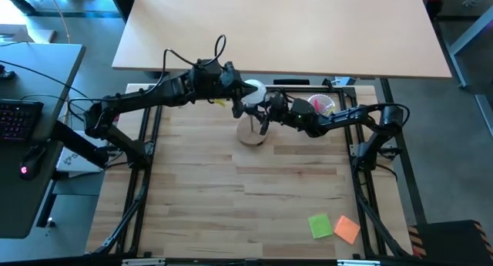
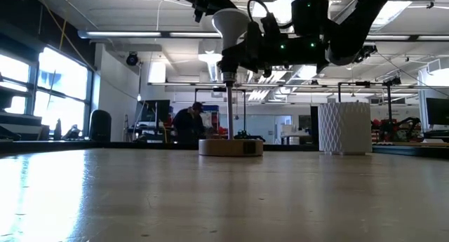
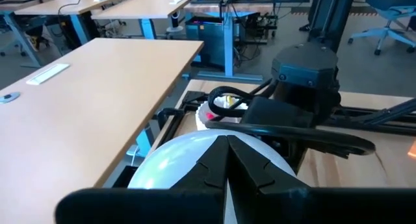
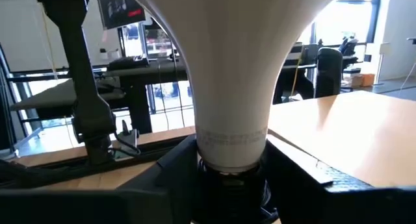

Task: Screw lightbulb
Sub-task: Insert the lightbulb into the lamp

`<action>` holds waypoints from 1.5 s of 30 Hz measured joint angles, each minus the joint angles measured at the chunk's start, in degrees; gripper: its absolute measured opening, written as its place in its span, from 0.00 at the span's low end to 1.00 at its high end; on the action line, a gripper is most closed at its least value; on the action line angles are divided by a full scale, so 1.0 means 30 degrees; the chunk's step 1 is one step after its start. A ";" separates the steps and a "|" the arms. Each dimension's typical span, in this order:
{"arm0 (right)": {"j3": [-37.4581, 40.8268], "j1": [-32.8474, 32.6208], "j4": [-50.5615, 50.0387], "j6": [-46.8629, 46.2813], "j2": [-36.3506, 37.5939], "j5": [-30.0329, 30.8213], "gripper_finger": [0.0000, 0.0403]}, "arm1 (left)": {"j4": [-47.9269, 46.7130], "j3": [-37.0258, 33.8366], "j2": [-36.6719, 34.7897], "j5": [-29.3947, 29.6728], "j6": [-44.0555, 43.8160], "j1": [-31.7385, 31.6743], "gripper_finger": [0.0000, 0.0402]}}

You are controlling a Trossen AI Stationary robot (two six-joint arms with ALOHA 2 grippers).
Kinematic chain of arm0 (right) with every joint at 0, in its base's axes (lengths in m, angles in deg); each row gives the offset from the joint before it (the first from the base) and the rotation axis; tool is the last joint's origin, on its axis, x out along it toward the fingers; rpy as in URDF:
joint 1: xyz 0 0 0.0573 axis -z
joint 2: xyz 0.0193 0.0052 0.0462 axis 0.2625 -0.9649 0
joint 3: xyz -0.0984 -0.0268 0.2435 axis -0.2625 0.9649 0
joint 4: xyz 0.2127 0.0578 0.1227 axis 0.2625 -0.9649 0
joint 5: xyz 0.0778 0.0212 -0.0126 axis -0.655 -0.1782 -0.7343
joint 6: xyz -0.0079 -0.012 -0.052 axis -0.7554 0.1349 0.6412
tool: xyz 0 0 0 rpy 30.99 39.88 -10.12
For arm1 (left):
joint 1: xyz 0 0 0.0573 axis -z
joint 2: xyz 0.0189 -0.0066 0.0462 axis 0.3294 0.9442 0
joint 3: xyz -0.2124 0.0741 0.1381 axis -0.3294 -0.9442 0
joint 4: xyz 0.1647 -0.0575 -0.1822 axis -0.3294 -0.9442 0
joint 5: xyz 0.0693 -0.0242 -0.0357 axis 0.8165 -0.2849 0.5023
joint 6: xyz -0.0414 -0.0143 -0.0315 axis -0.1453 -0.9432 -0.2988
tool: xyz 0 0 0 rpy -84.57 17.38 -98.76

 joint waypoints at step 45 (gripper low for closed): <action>-0.3102 -0.0131 -0.7596 0.2504 0.2756 -0.0192 0.53 | -0.0529 -0.0117 -0.0725 0.0304 -0.0317 0.0507 0.00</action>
